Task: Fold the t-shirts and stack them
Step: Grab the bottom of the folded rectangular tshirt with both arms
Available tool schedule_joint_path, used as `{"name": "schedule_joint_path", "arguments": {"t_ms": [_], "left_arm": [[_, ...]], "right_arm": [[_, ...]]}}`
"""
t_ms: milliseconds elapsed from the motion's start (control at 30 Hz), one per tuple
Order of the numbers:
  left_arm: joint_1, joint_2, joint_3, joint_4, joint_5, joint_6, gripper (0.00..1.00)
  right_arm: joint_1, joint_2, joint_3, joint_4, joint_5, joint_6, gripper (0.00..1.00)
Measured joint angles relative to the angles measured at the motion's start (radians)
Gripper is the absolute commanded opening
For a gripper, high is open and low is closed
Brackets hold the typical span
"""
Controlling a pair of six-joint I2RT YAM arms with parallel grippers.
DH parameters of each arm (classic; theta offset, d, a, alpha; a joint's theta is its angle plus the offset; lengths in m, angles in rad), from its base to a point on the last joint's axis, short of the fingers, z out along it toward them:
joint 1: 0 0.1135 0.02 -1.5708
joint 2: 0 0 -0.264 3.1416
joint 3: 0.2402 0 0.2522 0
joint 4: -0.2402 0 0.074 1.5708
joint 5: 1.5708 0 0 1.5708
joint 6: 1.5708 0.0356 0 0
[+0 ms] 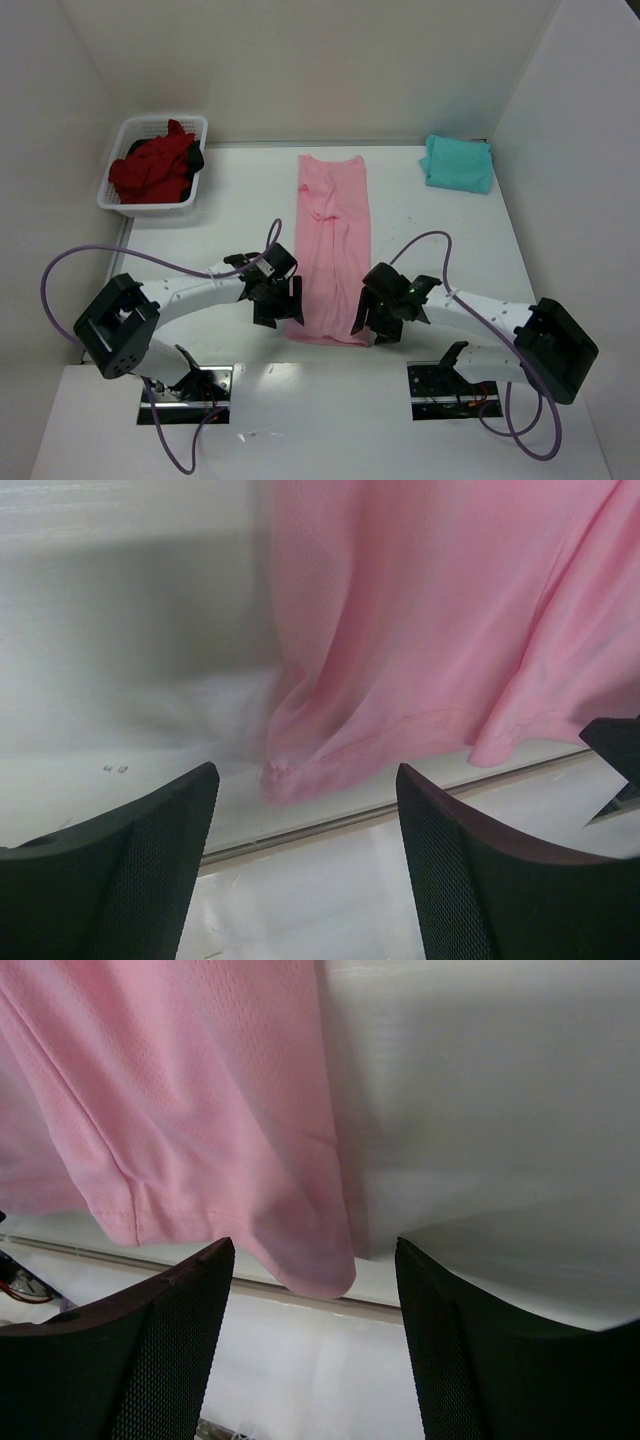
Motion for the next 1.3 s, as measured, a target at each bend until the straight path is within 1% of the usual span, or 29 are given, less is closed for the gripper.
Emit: {"name": "schedule_joint_path", "arguments": {"t_ms": [67,133,200,233,333,367,433,467,533,567,600,633,733,767,833,867,933,967,1167,1300], "left_arm": [[0.0,0.0,-0.007,0.001,0.003,0.0,0.79],[0.0,0.0,-0.018,0.001,0.008,-0.003,0.74],[0.0,0.0,-0.028,0.001,0.014,-0.004,0.7],[0.0,0.0,-0.03,0.001,0.016,-0.004,0.66],[0.0,0.0,-0.036,0.007,0.029,-0.005,0.6],[0.0,0.0,-0.037,0.008,0.033,-0.005,0.58],[0.0,0.0,-0.038,0.014,0.04,-0.005,0.56],[0.0,0.0,-0.039,0.019,0.041,-0.004,0.55],[0.0,0.0,-0.043,0.027,0.043,-0.004,0.51],[0.0,0.0,-0.045,0.03,0.045,-0.004,0.5],[0.0,0.0,-0.049,0.034,0.048,-0.004,0.47],[0.0,0.0,-0.052,0.035,0.05,-0.004,0.42],[0.0,0.0,-0.061,0.042,0.057,-0.005,0.35],[0.0,0.001,-0.065,0.046,0.06,-0.004,0.3],[0.0,0.006,-0.073,0.051,0.066,-0.006,0.23],[0.0,0.013,-0.075,0.053,0.069,-0.005,0.19],[0.0,0.03,-0.077,0.056,0.076,-0.003,0.04],[0.0,0.035,-0.077,0.055,0.079,-0.003,0.0],[0.0,0.031,-0.07,0.048,0.083,0.013,0.0],[0.0,0.004,-0.027,0.02,0.083,0.024,0.0]], "right_arm": [[0.0,0.017,0.001,0.016,-0.004,0.0,0.71],[0.0,0.024,0.004,0.026,-0.006,0.0,0.69],[0.0,0.028,0.004,0.034,-0.006,-0.002,0.64],[0.0,0.031,0.005,0.035,-0.006,-0.003,0.6],[0.0,0.036,0.005,0.035,-0.006,-0.003,0.52],[0.0,0.036,0.005,0.035,-0.006,-0.003,0.48],[0.0,0.036,0.005,0.035,-0.006,-0.003,0.45],[0.0,0.036,0.005,0.035,-0.006,-0.002,0.41],[0.0,0.036,0.005,0.036,-0.006,-0.002,0.37],[0.0,0.036,0.005,0.036,-0.006,-0.002,0.34],[0.0,0.036,0.005,0.038,-0.006,-0.001,0.27],[0.0,0.036,0.005,0.041,-0.007,0.0,0.25],[0.0,0.036,0.005,0.052,-0.014,0.003,0.14],[0.0,0.036,0.004,0.055,-0.018,0.002,0.1],[0.0,0.036,0.004,0.061,-0.023,0.005,0.02],[0.0,0.036,0.003,0.062,-0.025,0.007,0.0],[0.0,0.036,0.003,0.064,-0.026,0.01,0.0],[0.0,0.035,0.003,0.065,-0.027,0.011,0.0],[0.0,0.023,0.01,0.057,-0.028,0.012,0.0],[0.0,0.022,0.07,0.015,-0.028,-0.001,0.0]]}}
